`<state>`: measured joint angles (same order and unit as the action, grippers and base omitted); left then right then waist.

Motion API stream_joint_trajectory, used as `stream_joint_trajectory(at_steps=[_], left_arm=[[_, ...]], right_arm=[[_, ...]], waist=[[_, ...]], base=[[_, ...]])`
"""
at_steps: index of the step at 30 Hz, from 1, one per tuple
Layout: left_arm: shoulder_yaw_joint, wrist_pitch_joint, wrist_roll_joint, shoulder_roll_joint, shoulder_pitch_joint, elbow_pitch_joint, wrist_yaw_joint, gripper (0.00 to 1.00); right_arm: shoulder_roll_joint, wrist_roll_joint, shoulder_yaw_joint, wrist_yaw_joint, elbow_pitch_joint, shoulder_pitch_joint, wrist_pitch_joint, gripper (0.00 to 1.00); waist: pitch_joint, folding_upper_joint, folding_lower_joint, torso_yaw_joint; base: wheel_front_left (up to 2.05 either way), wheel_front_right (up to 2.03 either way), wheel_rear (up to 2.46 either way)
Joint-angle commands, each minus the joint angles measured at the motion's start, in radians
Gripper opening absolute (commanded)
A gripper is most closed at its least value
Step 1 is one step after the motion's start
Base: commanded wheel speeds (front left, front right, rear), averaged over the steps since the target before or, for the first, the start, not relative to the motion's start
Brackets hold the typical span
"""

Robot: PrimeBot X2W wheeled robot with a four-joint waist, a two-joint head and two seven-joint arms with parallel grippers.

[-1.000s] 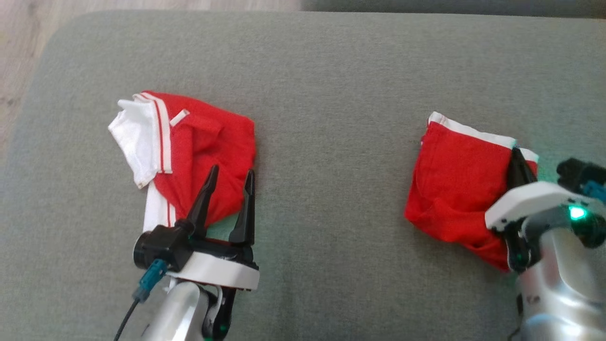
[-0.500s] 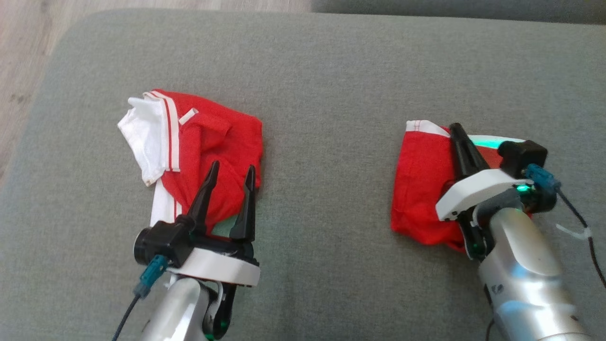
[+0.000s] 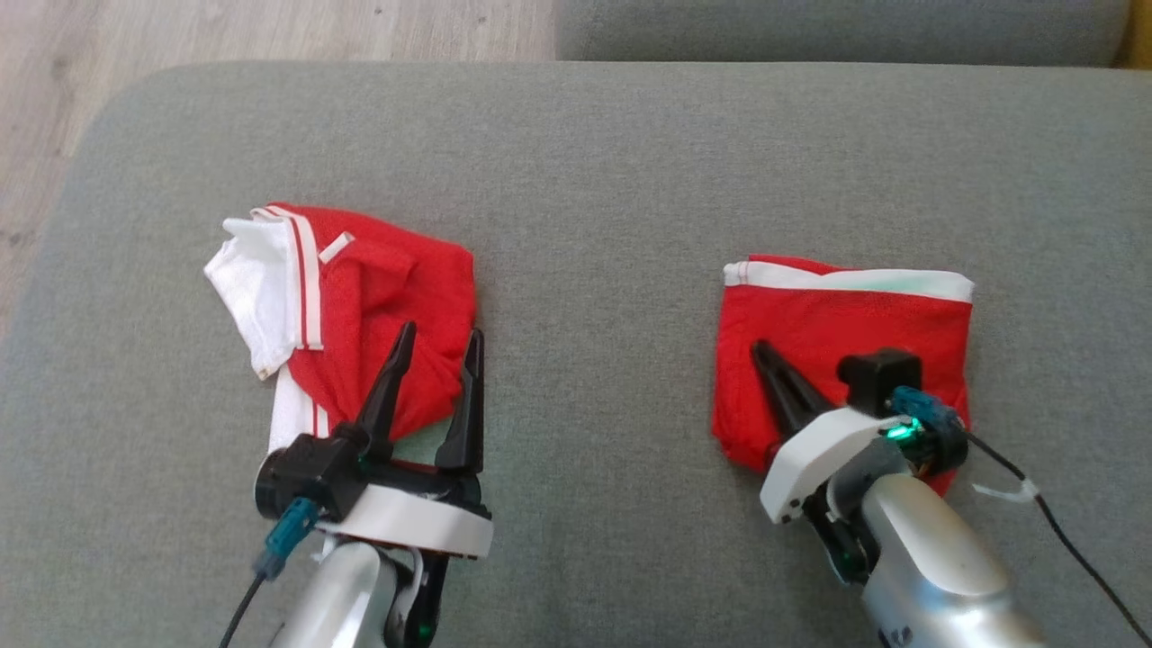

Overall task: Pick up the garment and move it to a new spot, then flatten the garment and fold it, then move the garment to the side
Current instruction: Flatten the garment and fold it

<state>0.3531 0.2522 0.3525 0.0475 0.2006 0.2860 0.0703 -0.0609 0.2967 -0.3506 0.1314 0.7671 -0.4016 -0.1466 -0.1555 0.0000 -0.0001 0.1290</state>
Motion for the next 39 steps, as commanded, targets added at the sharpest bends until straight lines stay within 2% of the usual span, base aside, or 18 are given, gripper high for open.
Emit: stream_joint_trajectory(at_steps=[1, 5, 9, 14, 20, 21, 22, 29, 39], left_arm=[[-0.034, 0.01, 0.002, 0.003, 0.016, -0.03, -0.006, 1.0], [-0.043, 0.01, -0.002, 0.003, 0.005, -0.028, -0.005, 1.0], [-0.049, 0.01, -0.002, 0.003, -0.01, -0.032, -0.005, 1.0], [-0.063, 0.01, 0.014, 0.003, -0.03, -0.043, -0.012, 1.0], [-0.073, 0.01, 0.015, 0.003, -0.044, -0.051, -0.017, 1.0], [-0.072, 0.01, 0.017, 0.003, -0.045, -0.052, -0.018, 1.0], [-0.071, 0.01, 0.019, 0.003, -0.046, -0.055, -0.018, 1.0], [-0.076, 0.01, 0.024, 0.003, -0.071, -0.068, -0.026, 1.0], [-0.089, 0.01, 0.015, 0.003, -0.061, -0.075, -0.015, 1.0]], right_arm=[[0.003, 0.008, -0.028, -0.001, -0.02, -0.021, -0.001, 0.0], [-0.01, 0.03, -0.032, -0.001, -0.037, -0.021, -0.031, 0.0], [-0.036, 0.033, 0.008, -0.001, -0.087, -0.001, -0.072, 0.0], [-0.072, -0.034, 0.138, -0.001, -0.197, 0.063, -0.106, 0.0], [-0.041, -0.145, 0.288, -0.001, -0.36, 0.187, -0.114, 0.0], [-0.032, -0.158, 0.317, -0.001, -0.39, 0.207, -0.114, 0.37], [-0.023, -0.163, 0.339, -0.001, -0.417, 0.229, -0.114, 1.0], [0.007, -0.198, 0.383, -0.001, -0.555, 0.337, -0.115, 1.0], [0.01, -0.184, 0.376, -0.001, -0.564, 0.344, -0.115, 1.0]], waist=[[0.004, 0.0, 0.0001, -0.004], [0.022, 0.0, 0.0001, -0.022], [0.049, 0.0, 0.0001, -0.046], [0.08, 0.0, 0.0001, -0.078], [0.1, 0.0, 0.0001, -0.104], [0.101, 0.0, 0.0001, -0.104], [0.101, 0.0, 0.0001, -0.104], [0.091, 0.0, 0.0001, -0.112], [0.083, 0.0, 0.0001, -0.112]], base=[[0.0, 0.0, 0.0], [0.0, 0.0, 0.0], [0.0, 0.0, 0.0], [0.0, 0.0, 0.0], [0.0, 0.0, 0.0], [0.0, 0.0, 0.0], [0.0, 0.0, 0.0], [0.0, 0.0, 0.0], [0.0, 0.0, 0.0]])
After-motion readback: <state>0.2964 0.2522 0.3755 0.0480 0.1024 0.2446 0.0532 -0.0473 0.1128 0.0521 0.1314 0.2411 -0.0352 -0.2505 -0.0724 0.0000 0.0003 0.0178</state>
